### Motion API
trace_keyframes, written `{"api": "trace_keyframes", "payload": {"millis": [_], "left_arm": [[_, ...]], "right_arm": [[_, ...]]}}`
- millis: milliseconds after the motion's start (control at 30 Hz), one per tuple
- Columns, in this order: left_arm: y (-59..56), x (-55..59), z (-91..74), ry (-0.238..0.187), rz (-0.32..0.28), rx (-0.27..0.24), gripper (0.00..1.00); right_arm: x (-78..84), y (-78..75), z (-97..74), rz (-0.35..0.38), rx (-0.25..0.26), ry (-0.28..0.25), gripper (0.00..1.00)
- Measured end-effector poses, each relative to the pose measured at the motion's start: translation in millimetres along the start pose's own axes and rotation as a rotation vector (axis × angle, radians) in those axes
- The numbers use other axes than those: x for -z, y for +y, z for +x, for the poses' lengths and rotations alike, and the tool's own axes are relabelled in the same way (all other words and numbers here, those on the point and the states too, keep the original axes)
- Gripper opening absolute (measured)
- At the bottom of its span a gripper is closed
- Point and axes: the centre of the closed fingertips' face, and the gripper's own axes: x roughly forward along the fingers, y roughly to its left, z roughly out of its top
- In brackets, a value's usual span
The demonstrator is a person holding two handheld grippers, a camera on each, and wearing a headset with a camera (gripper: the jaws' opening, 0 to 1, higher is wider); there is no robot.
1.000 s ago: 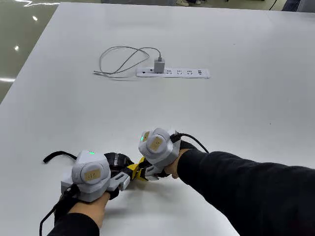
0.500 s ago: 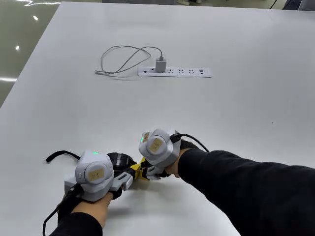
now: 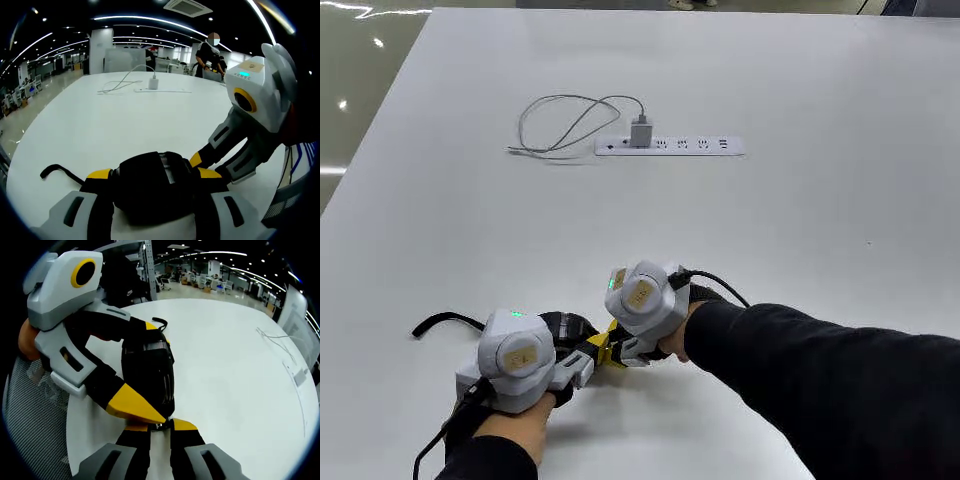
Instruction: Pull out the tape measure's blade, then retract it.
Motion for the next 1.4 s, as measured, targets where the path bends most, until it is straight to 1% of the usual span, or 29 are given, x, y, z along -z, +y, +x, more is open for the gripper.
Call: {"api": "trace_keyframes", "payload": {"millis": [67,133,233,367,567,633,700,733,767,800,833,867,900,967,1000,1067,1133,1167,1233,1300,1367,1400], "left_arm": [[-0.1,0.2,0.5,-0.001,-0.002,-0.001,0.61],[-0.1,0.6,0.3,0.001,-0.004,-0.004,0.61],[-0.6,1.4,-0.7,0.002,-0.002,-0.001,0.61],[-0.4,0.4,-0.3,0.000,-0.007,0.002,0.62],[-0.4,0.7,0.0,-0.008,-0.011,0.002,0.62],[-0.8,0.3,-0.8,-0.003,-0.013,0.002,0.63],[0.0,-0.2,-0.1,0.012,-0.019,0.011,0.63],[0.9,-0.5,0.8,0.017,-0.027,0.020,0.63],[0.2,-1.2,1.3,0.013,-0.029,0.040,0.62],[-0.1,-2.6,1.0,0.010,-0.046,0.066,0.62],[0.2,-2.8,0.2,0.021,-0.063,0.094,0.62],[0.1,-2.2,-0.1,0.032,-0.058,0.106,0.61],[-0.4,-2.2,-0.8,0.042,-0.042,0.130,0.61],[-1.0,-2.7,-2.7,0.052,-0.018,0.155,0.61],[-1.5,-4.3,-4.1,0.046,0.006,0.169,0.61],[1.6,-3.7,-6.2,0.061,0.007,0.175,0.60],[3.5,-3.5,-8.2,0.068,0.015,0.184,0.63],[5.3,-4.3,-9.9,0.063,0.020,0.189,0.64],[6.8,-3.7,-11.5,0.069,0.024,0.201,0.65],[8.9,-3.0,-13.6,0.076,0.031,0.216,0.66],[10.3,-2.5,-17.1,0.082,0.066,0.232,0.67],[11.6,-2.7,-18.7,0.081,0.072,0.234,0.68]], "right_arm": [[0.2,-0.2,-0.2,0.016,0.017,-0.005,0.10],[0.3,0.6,0.2,0.007,0.025,-0.003,0.11],[0.4,-0.1,-0.2,0.006,0.024,-0.003,0.11],[0.4,-0.3,0.0,0.004,0.025,-0.016,0.11],[0.4,0.5,-0.1,-0.009,0.025,-0.009,0.11],[0.4,0.3,0.1,-0.014,0.023,-0.010,0.11],[0.4,0.7,0.2,-0.041,0.022,0.002,0.11],[0.1,0.7,0.2,-0.034,0.027,0.007,0.11],[0.1,0.5,0.0,-0.030,0.035,0.014,0.11],[-0.4,0.8,-0.5,-0.055,0.040,0.017,0.12],[-1.5,-0.9,-2.3,-0.097,0.050,0.016,0.12],[-1.5,0.8,-3.0,-0.084,0.045,0.011,0.12],[-1.6,0.3,-4.7,-0.060,0.041,0.002,0.12],[-0.1,-1.4,-8.2,-0.067,0.049,0.002,0.12],[1.9,-1.5,-11.0,-0.073,0.052,0.004,0.13],[3.1,-3.4,-17.0,-0.061,0.058,-0.010,0.13],[4.9,-4.7,-21.5,-0.039,0.062,-0.018,0.14],[7.0,-7.1,-24.9,-0.033,0.073,-0.018,0.14],[8.6,-10.3,-31.0,-0.026,0.090,-0.029,0.13],[10.3,-12.0,-39.5,0.016,0.100,-0.051,0.14],[14.4,-13.6,-47.3,0.035,0.114,-0.065,0.16],[16.4,-14.6,-50.5,0.041,0.122,-0.071,0.16]]}}
